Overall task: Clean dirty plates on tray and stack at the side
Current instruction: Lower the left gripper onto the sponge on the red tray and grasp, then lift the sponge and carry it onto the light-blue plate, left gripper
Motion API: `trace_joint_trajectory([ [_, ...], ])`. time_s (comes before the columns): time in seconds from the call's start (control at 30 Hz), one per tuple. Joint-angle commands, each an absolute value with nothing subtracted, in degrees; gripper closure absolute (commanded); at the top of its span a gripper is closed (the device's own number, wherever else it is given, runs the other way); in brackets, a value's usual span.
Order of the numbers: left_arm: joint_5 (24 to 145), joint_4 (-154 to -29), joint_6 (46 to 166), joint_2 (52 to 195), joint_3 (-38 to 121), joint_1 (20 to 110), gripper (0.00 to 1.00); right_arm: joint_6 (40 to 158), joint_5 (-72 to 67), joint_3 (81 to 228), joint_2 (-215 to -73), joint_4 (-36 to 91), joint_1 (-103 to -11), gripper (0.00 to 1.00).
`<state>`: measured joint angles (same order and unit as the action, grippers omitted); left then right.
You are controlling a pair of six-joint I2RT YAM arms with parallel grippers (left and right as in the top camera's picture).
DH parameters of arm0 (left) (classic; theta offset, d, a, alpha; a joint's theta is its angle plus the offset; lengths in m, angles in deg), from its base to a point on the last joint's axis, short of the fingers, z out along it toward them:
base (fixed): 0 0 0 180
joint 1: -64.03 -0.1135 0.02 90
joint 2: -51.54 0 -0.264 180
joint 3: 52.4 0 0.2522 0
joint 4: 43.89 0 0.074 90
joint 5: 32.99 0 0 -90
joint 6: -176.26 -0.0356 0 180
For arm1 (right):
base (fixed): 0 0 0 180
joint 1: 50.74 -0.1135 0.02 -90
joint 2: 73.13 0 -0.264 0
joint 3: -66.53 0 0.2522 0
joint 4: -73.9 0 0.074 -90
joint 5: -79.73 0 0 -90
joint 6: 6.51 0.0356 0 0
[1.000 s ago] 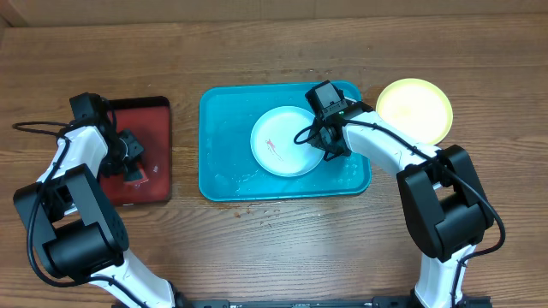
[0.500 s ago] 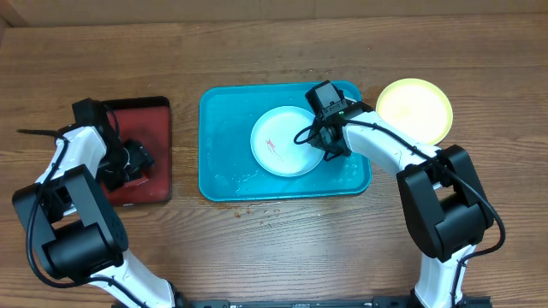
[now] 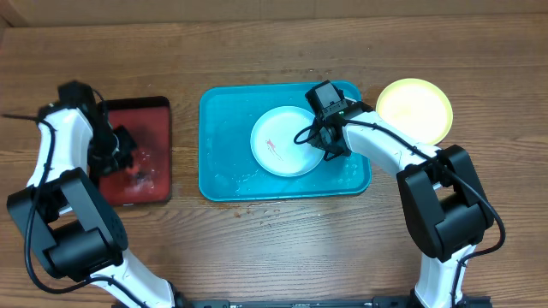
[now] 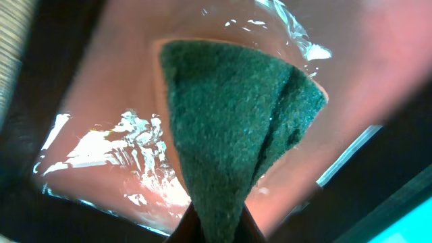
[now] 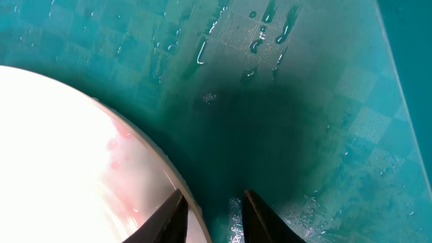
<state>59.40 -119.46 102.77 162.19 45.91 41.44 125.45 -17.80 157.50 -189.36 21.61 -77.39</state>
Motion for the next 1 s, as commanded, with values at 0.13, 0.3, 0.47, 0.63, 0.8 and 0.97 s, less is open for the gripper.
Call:
trace_joint_trajectory([
  [0.13, 61.13, -122.25, 102.94, 162.13, 51.07, 41.59, 0.96, 125.49, -17.8, 156.74, -191.8, 21.48, -77.24, 0.71],
  [0.3, 61.3, -118.14, 102.99, 162.24, 47.16, 41.88, 0.96, 125.49, -17.78, 156.76, -191.8, 22.14, -77.24, 0.73],
  [0.47, 67.27, -118.27, 98.86, 162.17, 45.58, 42.93, 0.96, 125.49, -17.75, 156.74, -191.8, 21.9, -77.24, 0.76],
  [0.63, 77.67, -120.2, 93.02, 160.66, 49.41, 44.06, 0.96, 125.49, -17.73, 156.76, -191.8, 21.87, -77.24, 0.75],
  [0.8, 79.36, -122.25, 93.06, 157.21, 52.05, 47.52, 0.96, 125.51, -17.73, 156.74, -191.8, 22.12, -77.26, 0.72],
  [0.97, 79.38, -122.27, 93.11, 155.92, 51.96, 54.01, 0.96, 124.86, -17.1, 156.76, -191.83, 23.4, -77.68, 0.76],
])
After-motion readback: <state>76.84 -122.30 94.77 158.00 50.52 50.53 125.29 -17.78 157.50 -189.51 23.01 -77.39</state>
